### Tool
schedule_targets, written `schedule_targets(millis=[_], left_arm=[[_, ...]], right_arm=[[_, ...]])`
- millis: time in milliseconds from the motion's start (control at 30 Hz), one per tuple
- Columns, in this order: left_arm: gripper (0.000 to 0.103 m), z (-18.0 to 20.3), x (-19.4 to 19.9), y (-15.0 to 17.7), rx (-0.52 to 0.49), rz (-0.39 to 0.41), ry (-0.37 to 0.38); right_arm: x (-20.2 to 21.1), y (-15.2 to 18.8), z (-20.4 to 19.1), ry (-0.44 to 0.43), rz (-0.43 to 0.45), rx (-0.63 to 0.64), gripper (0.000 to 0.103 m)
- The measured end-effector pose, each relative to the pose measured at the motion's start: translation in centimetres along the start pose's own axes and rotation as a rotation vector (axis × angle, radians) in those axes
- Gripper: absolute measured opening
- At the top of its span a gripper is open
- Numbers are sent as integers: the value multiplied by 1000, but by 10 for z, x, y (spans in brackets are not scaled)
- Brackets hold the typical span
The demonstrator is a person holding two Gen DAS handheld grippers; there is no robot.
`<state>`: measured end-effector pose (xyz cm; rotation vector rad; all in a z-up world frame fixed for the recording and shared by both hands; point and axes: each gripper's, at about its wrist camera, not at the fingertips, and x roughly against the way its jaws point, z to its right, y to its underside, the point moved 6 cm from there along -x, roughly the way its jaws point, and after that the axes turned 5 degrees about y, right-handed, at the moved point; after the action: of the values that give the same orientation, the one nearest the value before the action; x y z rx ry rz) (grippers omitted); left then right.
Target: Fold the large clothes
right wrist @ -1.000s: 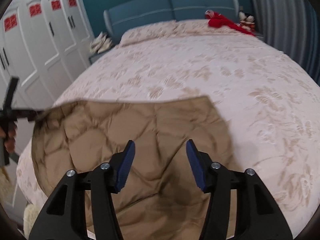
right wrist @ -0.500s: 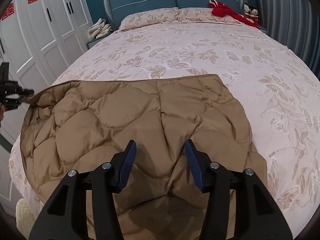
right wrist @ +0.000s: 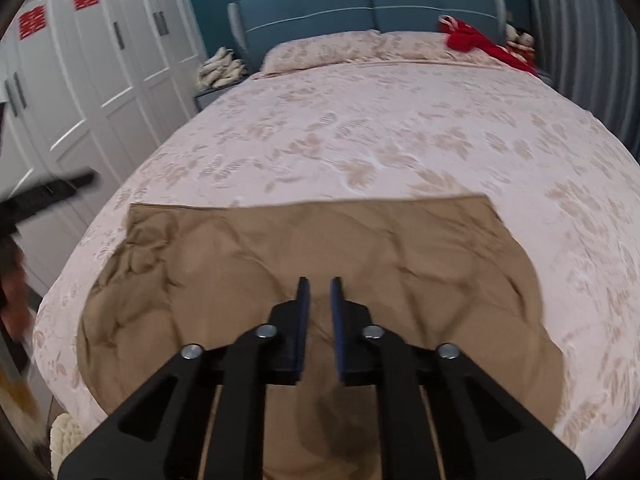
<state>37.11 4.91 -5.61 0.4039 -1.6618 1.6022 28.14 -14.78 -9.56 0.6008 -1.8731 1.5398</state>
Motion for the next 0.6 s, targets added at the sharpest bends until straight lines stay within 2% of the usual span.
schedule_targets(millis=[67,167,333,600], left_arm=[[21,18,-21,17,6,-61,-1],[7,31,-47,34,16,-108,-12],[7,37,-77,53,45,-142,-32],[6,35,-104,67,51,-147,-63]], right_arm=[[-5,-5,-11,13,3,32,8],[-19,-8,-27,12,-9,62,8],[-42,-8,-34,9,-38,52,7],[-74,5,-36,20,-77,50,7]])
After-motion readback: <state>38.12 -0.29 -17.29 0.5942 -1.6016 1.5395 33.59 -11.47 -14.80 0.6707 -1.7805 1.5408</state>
